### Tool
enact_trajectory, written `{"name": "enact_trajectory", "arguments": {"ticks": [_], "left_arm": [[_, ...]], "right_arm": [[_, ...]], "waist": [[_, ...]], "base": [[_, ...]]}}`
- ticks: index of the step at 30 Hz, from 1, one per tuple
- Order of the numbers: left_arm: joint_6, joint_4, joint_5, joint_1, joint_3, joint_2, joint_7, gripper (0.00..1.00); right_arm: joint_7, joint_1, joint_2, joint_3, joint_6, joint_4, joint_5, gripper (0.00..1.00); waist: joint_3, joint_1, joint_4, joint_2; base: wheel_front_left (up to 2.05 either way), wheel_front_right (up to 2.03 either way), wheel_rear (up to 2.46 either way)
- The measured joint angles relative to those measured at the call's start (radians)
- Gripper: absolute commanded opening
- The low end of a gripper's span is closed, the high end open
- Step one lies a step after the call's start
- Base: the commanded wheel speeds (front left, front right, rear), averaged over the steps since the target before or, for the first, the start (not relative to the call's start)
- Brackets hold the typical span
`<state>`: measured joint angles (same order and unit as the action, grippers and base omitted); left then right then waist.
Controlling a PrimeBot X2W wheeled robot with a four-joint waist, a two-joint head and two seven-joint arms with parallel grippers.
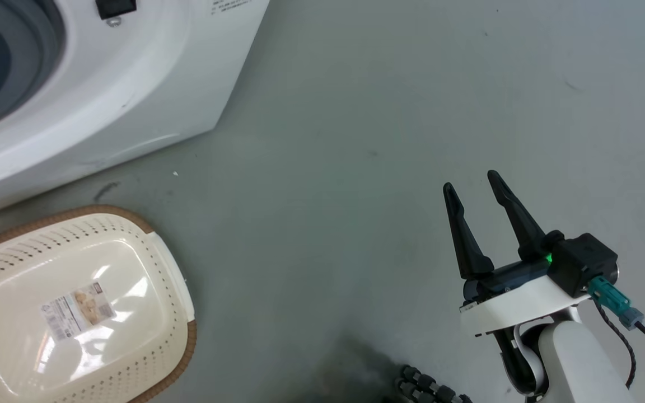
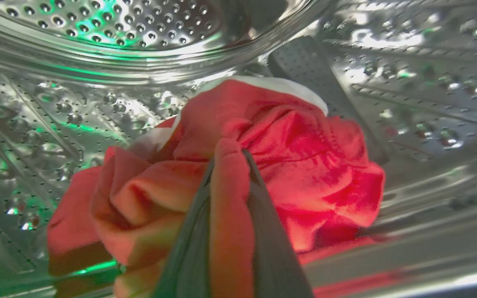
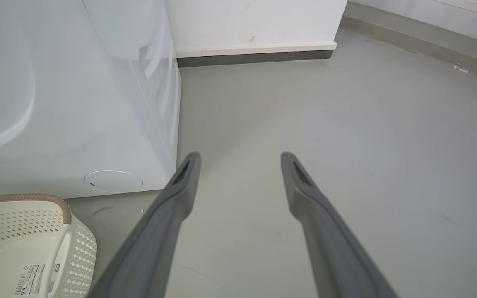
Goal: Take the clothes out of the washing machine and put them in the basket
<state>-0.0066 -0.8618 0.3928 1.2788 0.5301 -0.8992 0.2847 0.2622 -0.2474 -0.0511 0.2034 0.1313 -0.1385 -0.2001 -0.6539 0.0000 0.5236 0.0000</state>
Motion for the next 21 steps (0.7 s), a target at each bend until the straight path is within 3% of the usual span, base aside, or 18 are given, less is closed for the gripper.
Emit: {"name": "enact_trajectory", "arguments": {"ticks": [13, 21], "left_arm": [[0.044, -0.156, 0.135, -0.231, -0.077, 0.202, -0.422, 0.00], [0.064, -0.162, 0.190, -0.372, -0.121, 0.299, -0.536, 0.00]], "right_arm": [[0.000, 0.049, 0.000, -0.059, 0.000, -0.056, 0.057, 1.00], [-0.018, 0.105, 0.001, -0.086, 0.000, -0.066, 0.103, 1.00]], "waist": [[0.212, -0.0001, -0.047, 0.0001], [0.373, -0.0003, -0.091, 0.0000]], "base": [[0.00, 0.00, 0.00], [0.00, 0.00, 0.00]]}}
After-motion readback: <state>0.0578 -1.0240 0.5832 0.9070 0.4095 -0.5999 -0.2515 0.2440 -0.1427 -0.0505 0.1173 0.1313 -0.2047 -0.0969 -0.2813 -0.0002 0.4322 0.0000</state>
